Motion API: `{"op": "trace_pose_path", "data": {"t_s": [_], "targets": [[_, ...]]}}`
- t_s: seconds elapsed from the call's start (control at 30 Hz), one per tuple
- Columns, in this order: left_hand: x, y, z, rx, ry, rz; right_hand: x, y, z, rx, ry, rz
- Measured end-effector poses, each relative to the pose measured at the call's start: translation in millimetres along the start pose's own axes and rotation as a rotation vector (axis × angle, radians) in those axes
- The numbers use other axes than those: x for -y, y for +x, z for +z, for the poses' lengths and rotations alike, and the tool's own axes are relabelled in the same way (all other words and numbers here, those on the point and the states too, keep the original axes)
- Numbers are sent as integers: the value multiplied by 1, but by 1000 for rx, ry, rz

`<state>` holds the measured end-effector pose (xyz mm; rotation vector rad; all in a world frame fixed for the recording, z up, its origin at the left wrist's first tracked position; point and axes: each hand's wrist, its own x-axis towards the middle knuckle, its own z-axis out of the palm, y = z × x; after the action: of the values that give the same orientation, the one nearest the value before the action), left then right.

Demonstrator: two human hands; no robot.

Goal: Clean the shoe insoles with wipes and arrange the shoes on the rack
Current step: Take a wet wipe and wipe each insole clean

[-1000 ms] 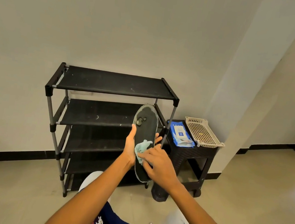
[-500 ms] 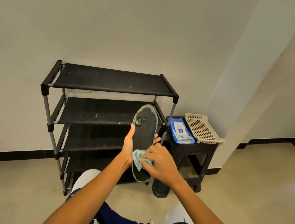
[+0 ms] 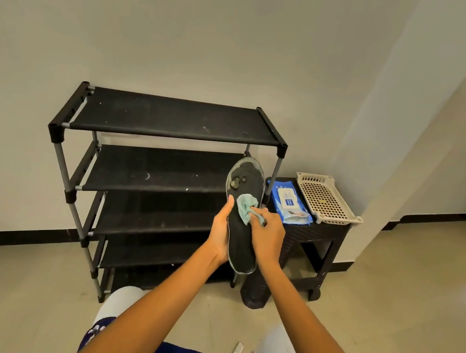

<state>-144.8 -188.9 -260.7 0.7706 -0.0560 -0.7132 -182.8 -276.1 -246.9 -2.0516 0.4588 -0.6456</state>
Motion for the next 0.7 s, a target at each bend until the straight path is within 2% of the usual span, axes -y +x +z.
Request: {"op": "trace_pose_path", "data": {"t_s": [0.13, 0.23, 0.3, 0.37, 0.47, 0.6, 0.7], "targets": [[2, 0, -14, -8, -122, 13, -9, -15, 6, 72, -344, -335], [-3, 7, -26, 7, -196, -39, -20, -34, -4, 150, -337, -577], [-1, 11, -33, -14, -177, -75, -28, -37, -15, 251, -289, -665], [0, 10, -32, 1, -165, -74, -29, -26, -22, 215, -271, -628], [3, 12, -26, -9, -93, -23, -20, 0, -22, 35, -224, -425], [-2, 15, -17, -24, -67, -11, -10, 6, -11, 225, -368, -419], [-9, 20, -22, -44, -84, -52, -6, -19, -5, 288, -226, -355]]}}
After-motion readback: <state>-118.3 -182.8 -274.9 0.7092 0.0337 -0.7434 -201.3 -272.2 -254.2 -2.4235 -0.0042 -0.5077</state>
